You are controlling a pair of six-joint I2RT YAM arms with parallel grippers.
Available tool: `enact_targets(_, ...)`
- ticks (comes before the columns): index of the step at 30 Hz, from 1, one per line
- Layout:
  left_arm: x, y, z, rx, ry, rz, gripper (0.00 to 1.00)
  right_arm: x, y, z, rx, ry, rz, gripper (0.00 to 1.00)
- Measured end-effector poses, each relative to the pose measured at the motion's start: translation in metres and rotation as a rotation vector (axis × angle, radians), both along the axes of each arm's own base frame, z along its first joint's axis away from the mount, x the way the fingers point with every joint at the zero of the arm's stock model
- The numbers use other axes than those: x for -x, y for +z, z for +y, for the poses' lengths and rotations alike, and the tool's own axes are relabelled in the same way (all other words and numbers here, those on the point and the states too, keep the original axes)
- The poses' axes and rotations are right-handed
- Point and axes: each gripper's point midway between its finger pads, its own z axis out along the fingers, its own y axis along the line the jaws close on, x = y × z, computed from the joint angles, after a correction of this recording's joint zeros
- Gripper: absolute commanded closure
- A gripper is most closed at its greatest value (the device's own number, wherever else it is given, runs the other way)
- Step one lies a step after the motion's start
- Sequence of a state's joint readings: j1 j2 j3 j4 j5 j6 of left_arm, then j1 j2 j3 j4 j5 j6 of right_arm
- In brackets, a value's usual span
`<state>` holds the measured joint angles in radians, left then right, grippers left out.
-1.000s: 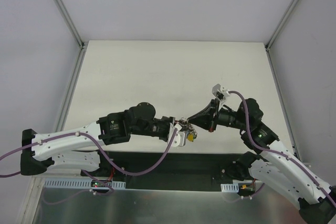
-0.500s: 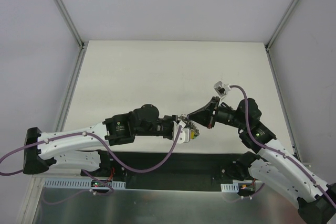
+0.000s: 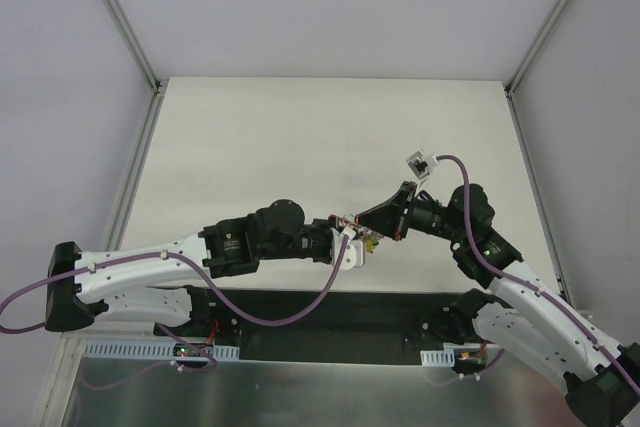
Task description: Remove the keys from the keyring
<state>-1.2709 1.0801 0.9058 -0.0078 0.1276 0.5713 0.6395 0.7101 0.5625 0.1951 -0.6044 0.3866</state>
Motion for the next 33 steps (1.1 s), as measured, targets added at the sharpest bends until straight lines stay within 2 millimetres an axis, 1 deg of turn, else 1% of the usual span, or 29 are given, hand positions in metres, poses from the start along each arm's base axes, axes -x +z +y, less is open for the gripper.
enact_targets(10,-0.002,-0.002,-0.005,0.011,0.012,0.01,1.0,-0.002,0.002,0.001,-0.021,-0.03,0.064,0.99)
enact_targets(11,-0.002,-0.002,-0.005,0.011,0.014,0.012,0.96,-0.002,0.001,0.001,-0.02,-0.031,0.065,0.99)
enact_targets(13,-0.003,-0.001,-0.005,0.015,0.019,0.02,0.77,-0.002,0.001,0.001,-0.017,-0.03,0.061,0.99)
enact_targets(16,0.002,0.002,-0.004,0.024,0.012,0.029,0.64,-0.001,0.006,0.002,-0.009,-0.01,0.04,0.99)
enact_targets(18,0.007,0.007,0.001,0.033,0.0,0.03,0.61,0.001,0.015,0.006,-0.009,0.031,0.013,0.99)
enact_targets(20,0.013,0.014,0.007,0.045,-0.02,0.033,0.57,0.008,0.028,0.011,-0.018,0.093,-0.023,0.99)
enact_targets(23,0.025,0.023,0.025,0.031,-0.056,0.038,0.53,0.024,0.054,0.018,-0.043,0.211,-0.086,0.99)
enact_targets(24,0.029,0.028,0.03,0.027,-0.067,0.038,0.53,0.029,0.059,0.019,-0.047,0.239,-0.102,0.99)
enact_targets(25,0.032,0.04,0.038,0.021,-0.075,0.034,0.53,0.033,0.065,0.02,-0.05,0.273,-0.118,0.99)
enact_targets(26,0.034,0.05,0.041,0.037,-0.084,0.023,0.52,0.037,0.069,0.02,-0.048,0.302,-0.133,0.99)
enact_targets(28,0.038,0.082,0.053,0.073,-0.098,-0.006,0.52,0.042,0.074,0.021,-0.035,0.352,-0.152,0.99)
enact_targets(31,0.042,0.127,0.068,0.148,-0.109,-0.059,0.51,0.05,0.076,0.019,-0.008,0.41,-0.159,0.99)
enact_targets(33,0.045,0.149,0.077,0.185,-0.118,-0.089,0.51,0.055,0.074,0.018,0.008,0.443,-0.155,0.99)
